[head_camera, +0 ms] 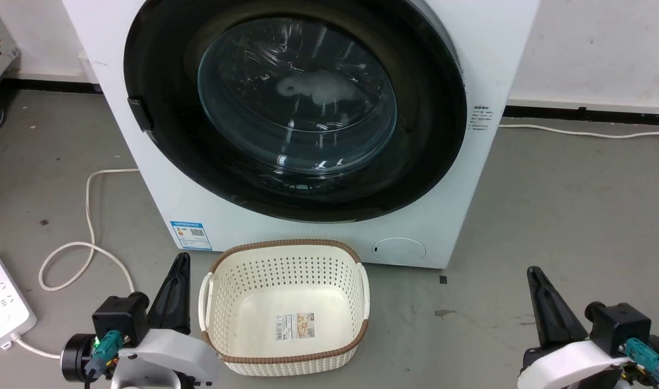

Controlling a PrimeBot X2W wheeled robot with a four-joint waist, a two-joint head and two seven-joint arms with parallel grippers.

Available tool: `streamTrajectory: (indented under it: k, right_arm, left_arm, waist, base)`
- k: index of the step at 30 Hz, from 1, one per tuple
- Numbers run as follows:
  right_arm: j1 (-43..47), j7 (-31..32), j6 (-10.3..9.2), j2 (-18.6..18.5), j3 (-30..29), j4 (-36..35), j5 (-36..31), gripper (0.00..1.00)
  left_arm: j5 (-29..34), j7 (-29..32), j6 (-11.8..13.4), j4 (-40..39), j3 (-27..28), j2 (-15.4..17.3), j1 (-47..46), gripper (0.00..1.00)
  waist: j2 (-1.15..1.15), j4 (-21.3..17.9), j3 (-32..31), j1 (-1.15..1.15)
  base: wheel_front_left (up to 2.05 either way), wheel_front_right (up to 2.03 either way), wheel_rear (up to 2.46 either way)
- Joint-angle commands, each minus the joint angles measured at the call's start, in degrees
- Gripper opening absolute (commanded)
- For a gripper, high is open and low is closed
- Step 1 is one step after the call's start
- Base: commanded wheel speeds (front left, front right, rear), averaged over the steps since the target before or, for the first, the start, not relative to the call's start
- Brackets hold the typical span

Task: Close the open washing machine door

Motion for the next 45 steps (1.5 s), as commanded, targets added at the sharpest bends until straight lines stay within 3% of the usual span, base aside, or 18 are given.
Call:
streamTrajectory:
  k: [1,45]
  right_arm:
    - [-0.21,0.45,-0.01,-0.08,0.14,-0.47,-0.47,0.00]
    - [-0.47,3.25,-0.03,-0.15,0.71,-1.59,-3.27,0.00]
  left_arm:
    - [0.75,0.14,-0.11,-0.36,0.28,-0.35,1.00,0.00]
    - [9.70,3.95,-1.62,-2.15,3.99,-4.85,2.18,0.00]
  waist:
    - [0.00,0.05,0.00,0.00]
    - [0.00,2.20,0.08,0.00]
  base:
    - [0.00,0.00,0.00]
    - [0.00,0.00,0.00]
